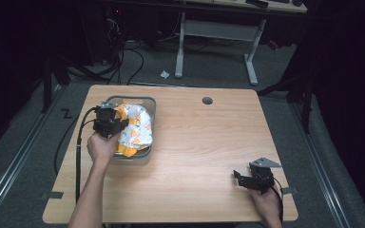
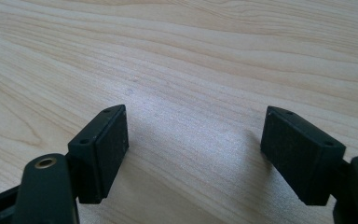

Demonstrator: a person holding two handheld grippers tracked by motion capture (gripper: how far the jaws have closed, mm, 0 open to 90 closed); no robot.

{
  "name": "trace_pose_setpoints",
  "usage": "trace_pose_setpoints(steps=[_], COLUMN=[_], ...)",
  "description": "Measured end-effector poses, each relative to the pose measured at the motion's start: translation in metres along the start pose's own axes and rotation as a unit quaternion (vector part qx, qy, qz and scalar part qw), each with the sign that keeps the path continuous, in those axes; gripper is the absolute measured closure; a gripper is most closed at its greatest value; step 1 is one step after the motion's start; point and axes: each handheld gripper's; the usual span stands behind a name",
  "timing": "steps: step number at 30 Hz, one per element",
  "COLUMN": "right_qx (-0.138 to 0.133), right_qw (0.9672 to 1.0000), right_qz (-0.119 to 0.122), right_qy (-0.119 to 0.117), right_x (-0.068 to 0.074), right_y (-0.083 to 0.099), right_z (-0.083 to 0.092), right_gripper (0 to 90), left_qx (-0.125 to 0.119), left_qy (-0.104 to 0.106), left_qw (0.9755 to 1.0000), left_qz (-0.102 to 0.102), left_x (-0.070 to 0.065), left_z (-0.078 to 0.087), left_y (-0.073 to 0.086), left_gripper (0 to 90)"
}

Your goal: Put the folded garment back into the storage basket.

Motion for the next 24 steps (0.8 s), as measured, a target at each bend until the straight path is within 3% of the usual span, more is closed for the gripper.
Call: trace_pose_setpoints(steps=[4, 14, 19, 24], right_qx=[0.000, 0.000, 0.000, 0.000], right_qw=[1.0000, 1.0000, 1.0000, 1.0000], right_qz=[0.000, 0.000, 0.000, 0.000], right_qy=[0.000, 0.000, 0.000, 0.000], right_x=[0.000, 0.000, 0.000, 0.000], right_y=[0.000, 0.000, 0.000, 0.000], right_z=[0.000, 0.000, 0.000, 0.000], right_gripper=[23.5, 23.5, 23.5, 23.5], left_qx=[0.017, 0.042, 0.057, 0.065], left_qy=[-0.014, -0.034, -0.041, -0.066], left_qw=[0.9996, 0.9982, 0.9975, 0.9957], left_qz=[-0.015, -0.024, -0.005, 0.005], left_x=[-0.002, -0.003, 0.000, 0.001], left_z=[-0.008, -0.024, -0.028, -0.029], left_y=[-0.001, 0.001, 0.000, -0.001], left_gripper=[74.7, 72.2, 67.3, 53.1])
Point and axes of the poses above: each handheld gripper's, and its own axes: z roughly backward along the jaws, y roughly out of its underside, x roughly to its left, and after that the axes turned 3 degrees about y, right-handed
